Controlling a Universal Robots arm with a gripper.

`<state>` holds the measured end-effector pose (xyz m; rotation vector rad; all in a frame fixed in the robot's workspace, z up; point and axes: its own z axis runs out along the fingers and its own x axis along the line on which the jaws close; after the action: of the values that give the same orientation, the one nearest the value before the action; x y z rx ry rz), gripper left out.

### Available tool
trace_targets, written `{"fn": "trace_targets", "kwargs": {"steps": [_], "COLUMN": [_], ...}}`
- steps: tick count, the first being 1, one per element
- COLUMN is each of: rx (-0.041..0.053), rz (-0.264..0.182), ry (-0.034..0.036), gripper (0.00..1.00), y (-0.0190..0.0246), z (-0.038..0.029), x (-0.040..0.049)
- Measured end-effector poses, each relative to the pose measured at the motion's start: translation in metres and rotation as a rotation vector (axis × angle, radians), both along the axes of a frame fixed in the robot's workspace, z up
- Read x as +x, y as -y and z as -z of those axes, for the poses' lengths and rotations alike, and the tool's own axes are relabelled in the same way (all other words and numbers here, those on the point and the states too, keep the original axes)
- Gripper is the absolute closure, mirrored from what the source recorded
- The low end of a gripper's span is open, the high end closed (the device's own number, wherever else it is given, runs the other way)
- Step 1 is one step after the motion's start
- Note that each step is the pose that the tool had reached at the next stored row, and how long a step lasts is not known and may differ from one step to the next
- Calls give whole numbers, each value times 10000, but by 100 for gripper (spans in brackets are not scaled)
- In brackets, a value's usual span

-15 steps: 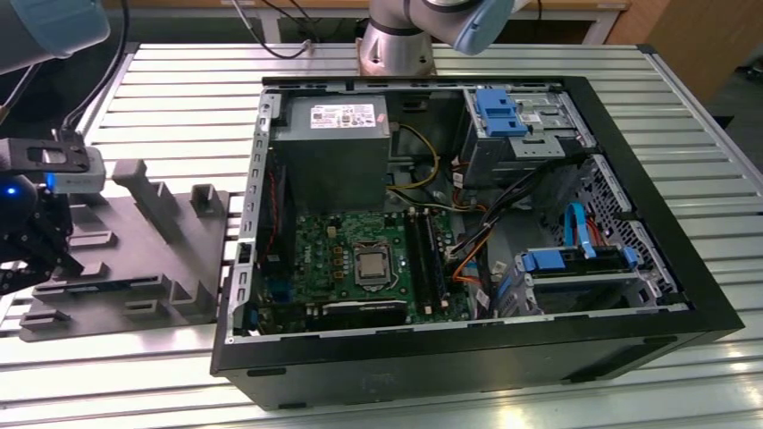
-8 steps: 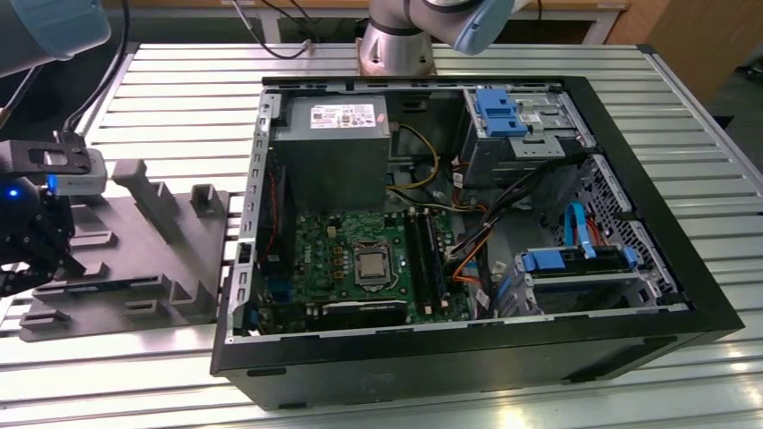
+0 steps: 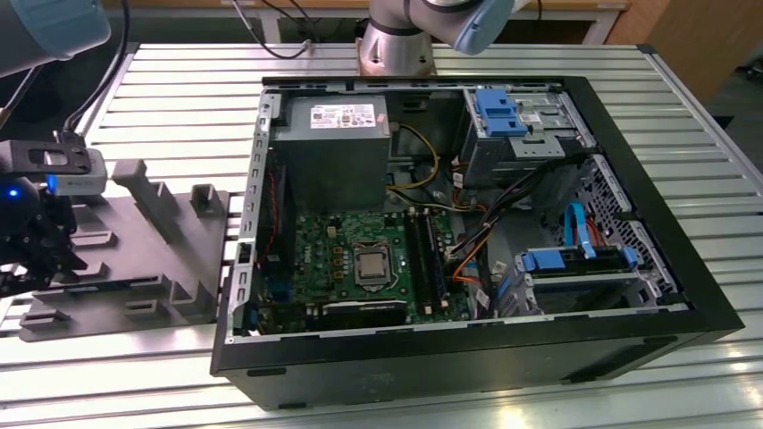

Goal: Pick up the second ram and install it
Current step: 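Pick up the second ram and move it above second insertion slot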

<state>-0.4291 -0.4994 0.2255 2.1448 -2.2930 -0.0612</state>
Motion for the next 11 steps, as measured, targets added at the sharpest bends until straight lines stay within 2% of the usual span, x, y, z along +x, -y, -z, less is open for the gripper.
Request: {"fn": "trace_targets", "kwargs": {"steps": [2,3,4,7,11], "rx": [0,-1,0,0,1], "rz": [-1,-1,-1,-103,-656], "ry": [0,0,0,0,2], "gripper": [71,71,64,64,64], "y": [0,0,0,0,0], "z": [0,0,0,3,20], "x": [0,0,0,0,0]}}
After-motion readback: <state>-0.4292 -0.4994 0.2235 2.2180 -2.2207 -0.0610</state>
